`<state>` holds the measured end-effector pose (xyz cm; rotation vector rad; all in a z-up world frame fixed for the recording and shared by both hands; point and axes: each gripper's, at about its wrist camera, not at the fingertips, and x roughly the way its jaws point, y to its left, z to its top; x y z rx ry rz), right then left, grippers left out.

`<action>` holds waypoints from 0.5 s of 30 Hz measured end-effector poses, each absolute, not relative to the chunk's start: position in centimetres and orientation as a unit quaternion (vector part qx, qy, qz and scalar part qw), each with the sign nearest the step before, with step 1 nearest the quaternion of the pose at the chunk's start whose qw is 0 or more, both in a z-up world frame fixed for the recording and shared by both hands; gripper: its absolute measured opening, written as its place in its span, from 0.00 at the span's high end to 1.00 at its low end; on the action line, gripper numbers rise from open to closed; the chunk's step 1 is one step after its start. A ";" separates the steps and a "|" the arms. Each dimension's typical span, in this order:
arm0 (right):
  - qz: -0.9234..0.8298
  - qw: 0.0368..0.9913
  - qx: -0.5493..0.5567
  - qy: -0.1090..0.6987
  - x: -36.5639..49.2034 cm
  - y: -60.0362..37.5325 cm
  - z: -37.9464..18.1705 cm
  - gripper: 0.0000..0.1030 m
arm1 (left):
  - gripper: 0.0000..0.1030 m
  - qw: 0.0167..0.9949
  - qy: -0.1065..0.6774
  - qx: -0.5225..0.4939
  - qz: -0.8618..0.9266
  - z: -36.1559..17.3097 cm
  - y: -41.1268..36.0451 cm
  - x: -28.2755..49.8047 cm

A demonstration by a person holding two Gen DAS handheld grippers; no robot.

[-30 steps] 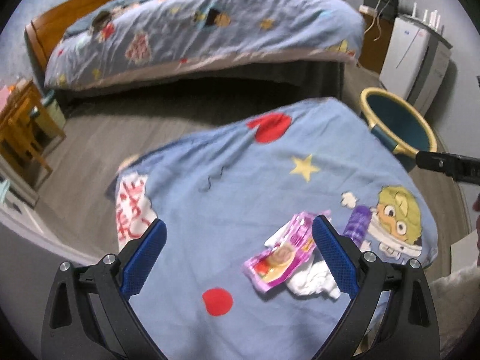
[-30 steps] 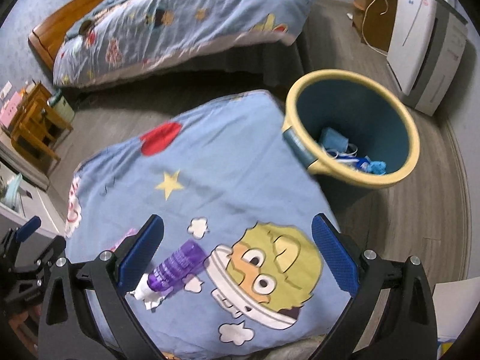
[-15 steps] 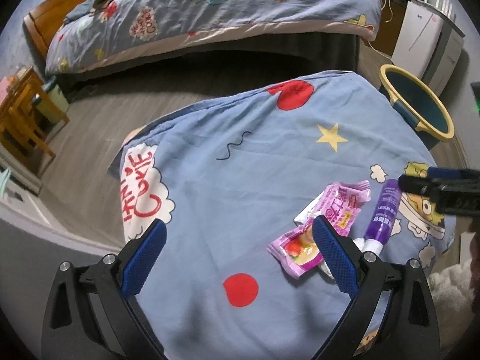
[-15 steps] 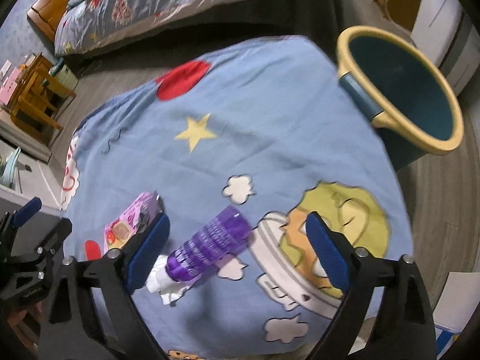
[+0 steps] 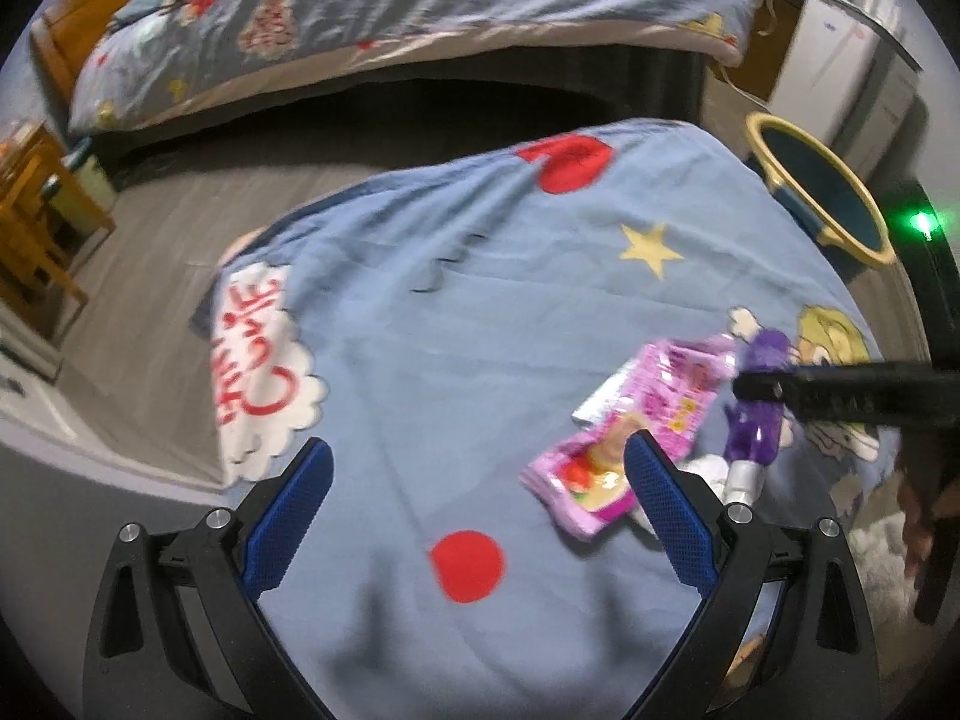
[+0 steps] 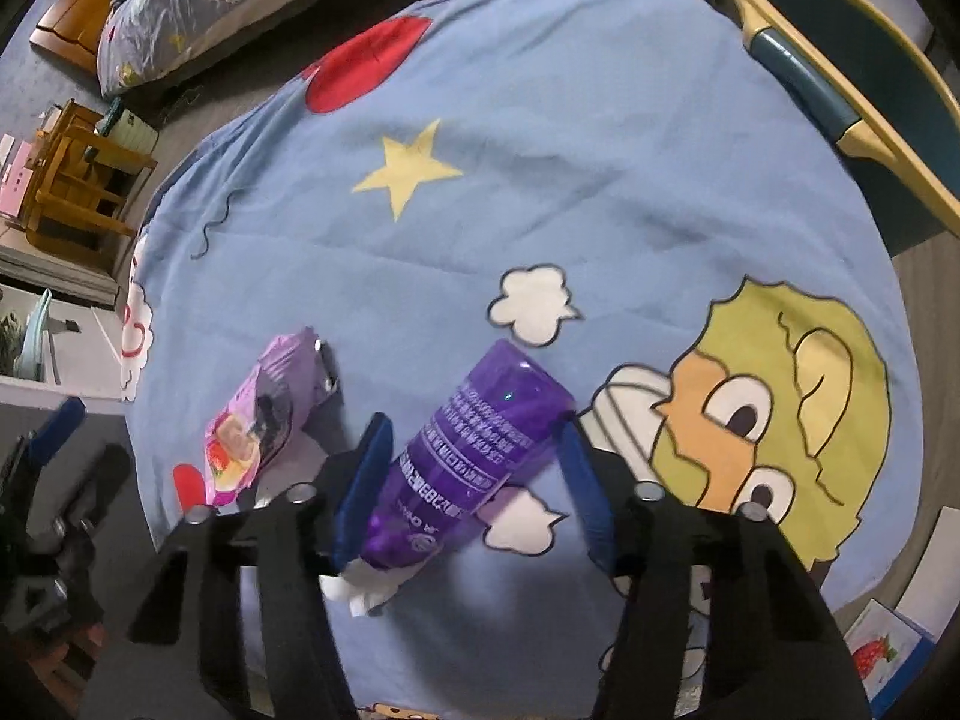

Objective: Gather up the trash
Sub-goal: 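Grasp pink candy wrapper with left tool while right tool grasps purple bottle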

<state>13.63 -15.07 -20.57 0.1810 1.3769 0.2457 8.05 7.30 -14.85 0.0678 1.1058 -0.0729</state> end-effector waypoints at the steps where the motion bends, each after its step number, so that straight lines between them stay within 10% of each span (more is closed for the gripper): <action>1: 0.111 0.764 0.085 0.630 13.7 -15.3 -20.4 0.62 | 0.07 0.847 0.528 0.034 -0.049 -15.0 6.8 8.1; 15: 0.113 0.773 0.082 0.619 14.5 -16.6 -19.8 0.65 | 0.38 0.798 0.573 0.145 -0.118 -19.5 0.6 8.4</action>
